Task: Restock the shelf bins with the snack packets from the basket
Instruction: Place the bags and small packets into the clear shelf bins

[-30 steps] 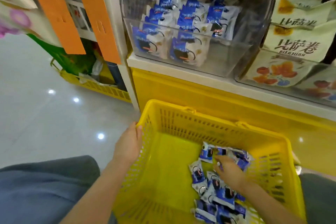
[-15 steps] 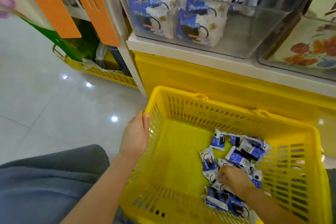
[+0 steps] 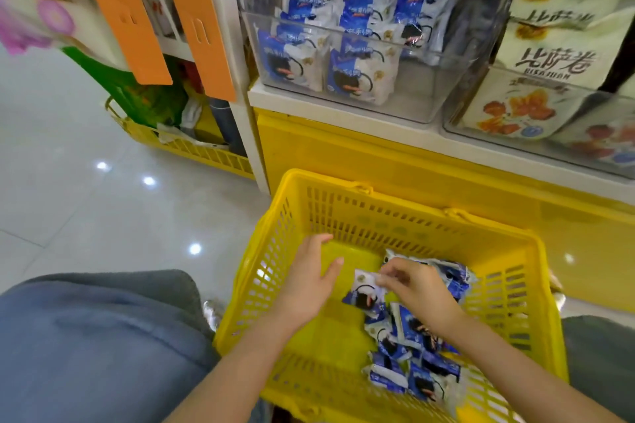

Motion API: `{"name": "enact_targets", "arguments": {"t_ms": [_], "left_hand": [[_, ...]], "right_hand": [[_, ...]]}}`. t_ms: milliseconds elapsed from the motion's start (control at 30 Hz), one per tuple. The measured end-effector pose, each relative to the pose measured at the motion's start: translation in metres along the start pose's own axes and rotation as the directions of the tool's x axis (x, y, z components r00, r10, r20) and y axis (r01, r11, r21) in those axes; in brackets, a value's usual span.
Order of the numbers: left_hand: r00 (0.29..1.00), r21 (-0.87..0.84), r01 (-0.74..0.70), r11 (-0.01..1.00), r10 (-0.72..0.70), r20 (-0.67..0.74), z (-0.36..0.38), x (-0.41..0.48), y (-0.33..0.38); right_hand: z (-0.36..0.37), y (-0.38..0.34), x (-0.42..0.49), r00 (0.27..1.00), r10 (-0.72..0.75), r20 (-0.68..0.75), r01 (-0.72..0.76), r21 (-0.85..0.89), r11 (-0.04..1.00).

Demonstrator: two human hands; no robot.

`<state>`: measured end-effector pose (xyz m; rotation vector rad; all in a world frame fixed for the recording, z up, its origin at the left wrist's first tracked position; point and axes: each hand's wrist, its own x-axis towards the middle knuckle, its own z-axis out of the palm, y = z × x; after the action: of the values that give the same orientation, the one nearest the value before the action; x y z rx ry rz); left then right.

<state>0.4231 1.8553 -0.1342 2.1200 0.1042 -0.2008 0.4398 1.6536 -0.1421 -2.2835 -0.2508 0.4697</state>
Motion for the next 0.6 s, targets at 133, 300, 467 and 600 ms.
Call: {"name": "enact_targets", "arguments": {"t_ms": [133, 300, 467, 600], "left_hand": [[0.912, -0.343, 0.208, 0.916, -0.055, 0.406, 0.023, -0.015, 0.008], [0.928, -0.427, 0.210, 0.879, -0.041, 0.371, 0.027, -0.015, 0.008], [0.963, -0.359, 0.242, 0.901, -0.179, 0.200, 0.028, -0.010, -0.005], [0.958, -0.351, 0.267, 0.898, -0.208, 0.196, 0.033, -0.007, -0.011]], "right_hand": [[-0.002, -0.020, -0.009, 1.000, -0.015, 0.003, 0.014, 0.257, 0.966], [-0.008, -0.007, -0.016, 0.989, 0.121, -0.080, -0.070, 0.466, 0.882], [-0.004, 0.067, -0.033, 0.934, 0.357, -0.032, -0.355, 0.046, 0.934], [0.013, 0.115, -0.062, 0.791, 0.543, 0.281, -0.509, -0.189, 0.840]]}}
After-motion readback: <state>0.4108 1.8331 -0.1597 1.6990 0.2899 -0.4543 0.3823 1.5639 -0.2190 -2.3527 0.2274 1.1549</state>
